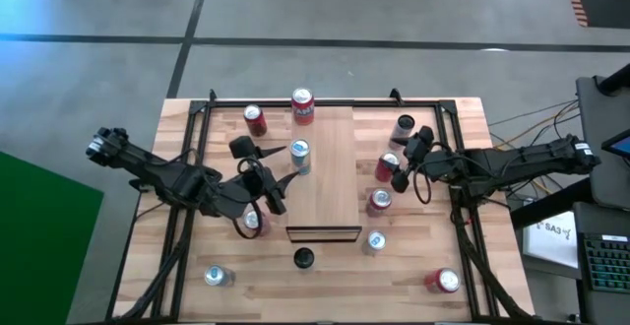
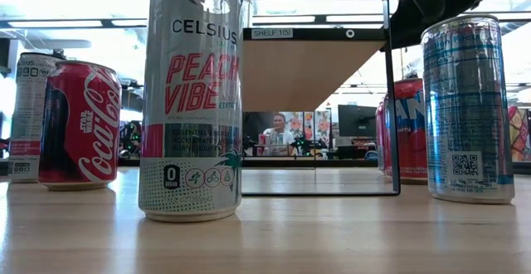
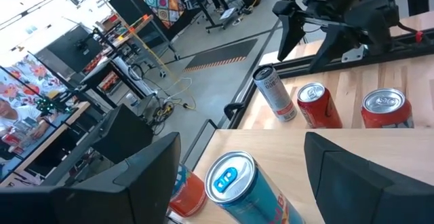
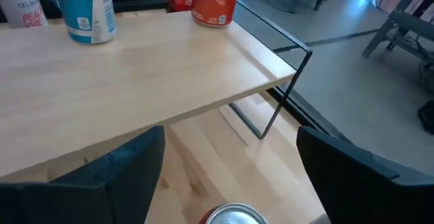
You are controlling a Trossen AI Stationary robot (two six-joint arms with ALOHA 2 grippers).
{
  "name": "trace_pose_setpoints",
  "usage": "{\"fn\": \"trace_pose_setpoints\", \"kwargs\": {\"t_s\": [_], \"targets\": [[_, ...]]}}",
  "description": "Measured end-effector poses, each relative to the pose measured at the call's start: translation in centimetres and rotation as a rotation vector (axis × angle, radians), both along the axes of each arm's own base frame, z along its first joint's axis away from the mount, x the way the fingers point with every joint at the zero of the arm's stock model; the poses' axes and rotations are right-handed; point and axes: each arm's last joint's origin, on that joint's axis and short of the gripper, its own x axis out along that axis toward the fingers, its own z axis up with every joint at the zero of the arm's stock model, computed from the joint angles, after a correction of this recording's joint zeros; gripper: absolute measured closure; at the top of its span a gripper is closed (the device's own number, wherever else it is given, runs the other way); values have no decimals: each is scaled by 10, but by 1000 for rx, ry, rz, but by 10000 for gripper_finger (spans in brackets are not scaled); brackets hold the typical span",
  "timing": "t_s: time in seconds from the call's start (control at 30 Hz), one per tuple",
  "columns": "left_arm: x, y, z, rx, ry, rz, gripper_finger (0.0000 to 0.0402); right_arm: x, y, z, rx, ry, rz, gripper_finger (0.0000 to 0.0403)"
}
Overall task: Place canned beverage on shelf
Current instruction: Put the red and black soda can on the right shelf
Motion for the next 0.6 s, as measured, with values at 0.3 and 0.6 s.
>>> {"fn": "trace_pose_setpoints", "kwargs": {"t_s": [0.3,0.6], "targets": [[-5,2,2,21,25,-4,122,3,0,-3,108,-45,-32,78],[-11,6,0,6,23,5,122,6,-12,-10,218,213,-47,78]]}}
